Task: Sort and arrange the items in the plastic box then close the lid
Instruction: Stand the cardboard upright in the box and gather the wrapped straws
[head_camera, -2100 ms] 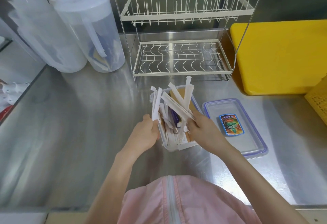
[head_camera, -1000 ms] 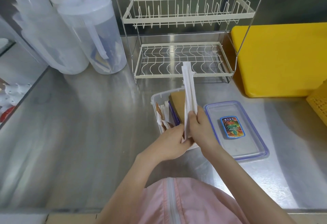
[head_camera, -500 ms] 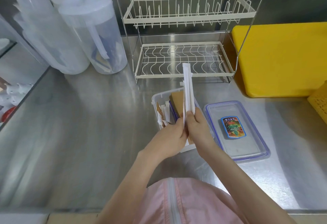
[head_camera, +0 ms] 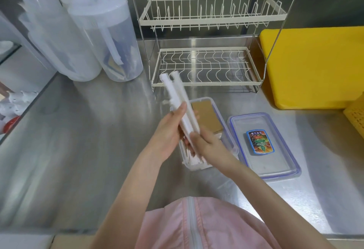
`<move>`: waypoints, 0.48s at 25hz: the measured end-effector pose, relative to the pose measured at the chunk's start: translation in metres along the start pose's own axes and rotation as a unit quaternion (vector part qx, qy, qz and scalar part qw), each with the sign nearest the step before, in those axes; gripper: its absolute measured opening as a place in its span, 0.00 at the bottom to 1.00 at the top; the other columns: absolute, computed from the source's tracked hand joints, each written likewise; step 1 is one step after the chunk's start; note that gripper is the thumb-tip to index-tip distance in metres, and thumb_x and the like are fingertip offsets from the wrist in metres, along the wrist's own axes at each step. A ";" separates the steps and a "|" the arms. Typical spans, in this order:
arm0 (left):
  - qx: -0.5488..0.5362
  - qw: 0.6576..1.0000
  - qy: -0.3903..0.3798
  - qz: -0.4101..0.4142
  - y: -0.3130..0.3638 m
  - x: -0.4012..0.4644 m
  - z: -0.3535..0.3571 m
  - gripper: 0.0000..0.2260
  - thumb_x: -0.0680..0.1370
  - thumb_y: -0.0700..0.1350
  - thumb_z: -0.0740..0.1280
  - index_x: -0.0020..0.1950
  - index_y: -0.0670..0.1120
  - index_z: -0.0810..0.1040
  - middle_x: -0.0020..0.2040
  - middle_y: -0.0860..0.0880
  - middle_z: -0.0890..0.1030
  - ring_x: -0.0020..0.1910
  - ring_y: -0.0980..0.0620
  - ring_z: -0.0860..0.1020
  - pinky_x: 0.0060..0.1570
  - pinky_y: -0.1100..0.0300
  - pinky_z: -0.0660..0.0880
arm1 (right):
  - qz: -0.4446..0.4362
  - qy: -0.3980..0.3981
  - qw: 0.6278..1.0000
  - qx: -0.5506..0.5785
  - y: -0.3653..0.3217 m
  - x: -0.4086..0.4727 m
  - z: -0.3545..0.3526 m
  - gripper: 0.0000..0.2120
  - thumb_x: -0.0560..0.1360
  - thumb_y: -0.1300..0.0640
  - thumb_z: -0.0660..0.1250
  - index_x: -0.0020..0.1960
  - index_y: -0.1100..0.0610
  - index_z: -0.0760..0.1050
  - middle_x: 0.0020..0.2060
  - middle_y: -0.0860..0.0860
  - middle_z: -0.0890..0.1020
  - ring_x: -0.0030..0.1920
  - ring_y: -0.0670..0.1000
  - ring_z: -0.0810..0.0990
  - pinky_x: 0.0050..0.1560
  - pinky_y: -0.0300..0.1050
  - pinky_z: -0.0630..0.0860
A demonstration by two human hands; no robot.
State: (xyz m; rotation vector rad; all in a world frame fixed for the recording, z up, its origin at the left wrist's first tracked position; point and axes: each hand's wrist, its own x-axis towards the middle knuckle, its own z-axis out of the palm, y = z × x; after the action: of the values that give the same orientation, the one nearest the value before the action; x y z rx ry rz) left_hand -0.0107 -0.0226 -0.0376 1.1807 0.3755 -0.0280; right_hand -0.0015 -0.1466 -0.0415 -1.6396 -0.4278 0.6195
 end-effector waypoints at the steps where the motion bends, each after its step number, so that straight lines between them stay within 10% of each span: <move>1: -0.059 0.998 0.013 0.001 0.001 0.002 0.002 0.15 0.72 0.53 0.66 0.50 0.43 0.76 0.38 0.50 0.85 0.40 0.52 0.82 0.40 0.59 0.80 | -0.010 -0.038 0.999 -0.009 0.000 0.000 0.005 0.12 0.79 0.63 0.51 0.59 0.53 0.67 0.37 0.45 0.74 0.35 0.40 0.73 0.39 0.31 0.72; 5: -0.138 0.985 0.102 0.023 0.003 0.004 -0.001 0.06 0.77 0.45 0.62 0.41 0.46 0.73 0.20 0.55 0.69 0.20 0.59 0.70 0.26 0.66 0.73 | 0.008 -0.104 0.990 -0.090 0.001 0.004 0.003 0.16 0.79 0.54 0.55 0.66 0.50 0.65 0.45 0.37 0.74 0.41 0.28 0.72 0.42 0.19 0.68; 12: -0.203 0.961 0.187 0.023 0.009 -0.006 -0.036 0.12 0.76 0.45 0.61 0.32 0.48 0.66 0.18 0.55 0.61 0.16 0.59 0.59 0.17 0.69 0.59 | 0.041 0.006 0.936 -0.349 0.009 0.024 -0.022 0.16 0.76 0.55 0.60 0.63 0.57 0.70 0.49 0.52 0.81 0.46 0.50 0.79 0.48 0.43 0.75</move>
State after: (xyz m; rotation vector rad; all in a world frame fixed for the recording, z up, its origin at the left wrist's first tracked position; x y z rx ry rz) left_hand -0.0241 0.0125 -0.0397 0.7812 0.6537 0.3053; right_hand 0.0302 -0.1508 -0.0519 -2.3451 -0.6168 0.5470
